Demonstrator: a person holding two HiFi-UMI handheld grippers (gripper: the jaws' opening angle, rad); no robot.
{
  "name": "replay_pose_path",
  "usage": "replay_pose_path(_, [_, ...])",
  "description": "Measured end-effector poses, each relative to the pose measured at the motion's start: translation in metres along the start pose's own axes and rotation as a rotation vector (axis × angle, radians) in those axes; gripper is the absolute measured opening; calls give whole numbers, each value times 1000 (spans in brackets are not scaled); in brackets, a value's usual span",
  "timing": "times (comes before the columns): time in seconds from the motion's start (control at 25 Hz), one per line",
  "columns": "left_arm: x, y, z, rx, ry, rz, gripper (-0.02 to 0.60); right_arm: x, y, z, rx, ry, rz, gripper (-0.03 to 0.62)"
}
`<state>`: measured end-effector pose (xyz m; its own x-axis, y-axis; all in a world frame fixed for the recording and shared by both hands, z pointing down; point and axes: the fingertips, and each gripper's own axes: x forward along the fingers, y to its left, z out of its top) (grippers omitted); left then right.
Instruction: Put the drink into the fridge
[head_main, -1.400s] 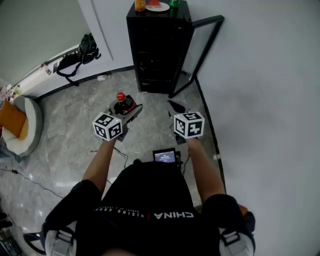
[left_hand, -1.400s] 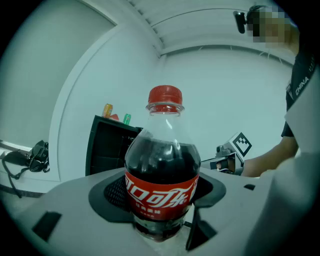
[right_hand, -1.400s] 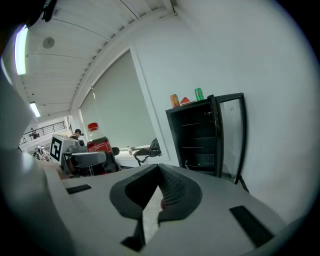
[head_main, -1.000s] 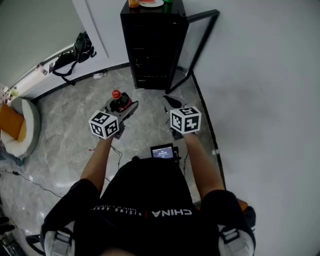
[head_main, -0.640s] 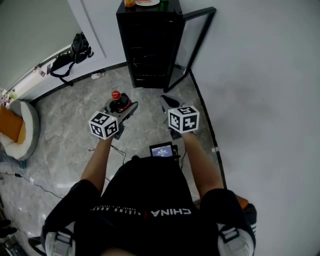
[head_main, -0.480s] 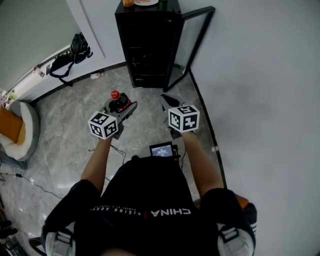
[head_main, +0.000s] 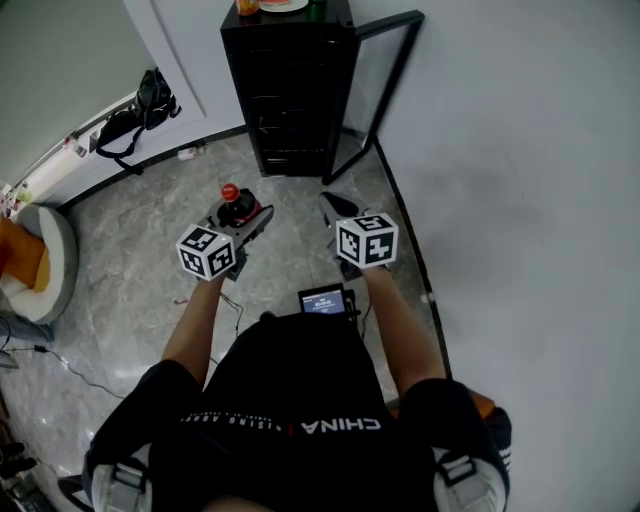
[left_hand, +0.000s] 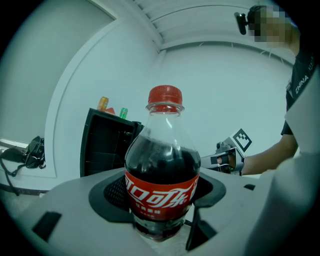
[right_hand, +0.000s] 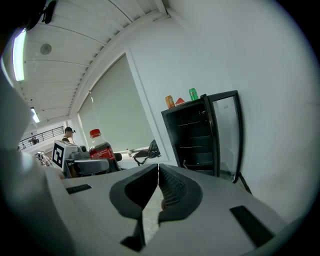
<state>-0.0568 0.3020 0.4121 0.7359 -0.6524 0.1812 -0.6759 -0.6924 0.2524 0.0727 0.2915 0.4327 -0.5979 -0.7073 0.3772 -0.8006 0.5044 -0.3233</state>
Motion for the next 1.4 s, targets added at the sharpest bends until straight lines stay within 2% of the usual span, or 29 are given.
replay_pose_path(0.52, [51,-19,-3,2,2,51,318,-8,-61,5,11,11,40,17])
replay_pose_path(0.88, [46,-19,-14,-29,13,93,318,-4,-67,-2,14,43,68,17])
replay_pose_path(1.16, [78,30,-5,-27,10,60,318,43,-88,7,34,46,40,17])
replay_pose_path(1.4, [109,98,19,-27,26,-3,318,99,-100,45,44,43,-19,17])
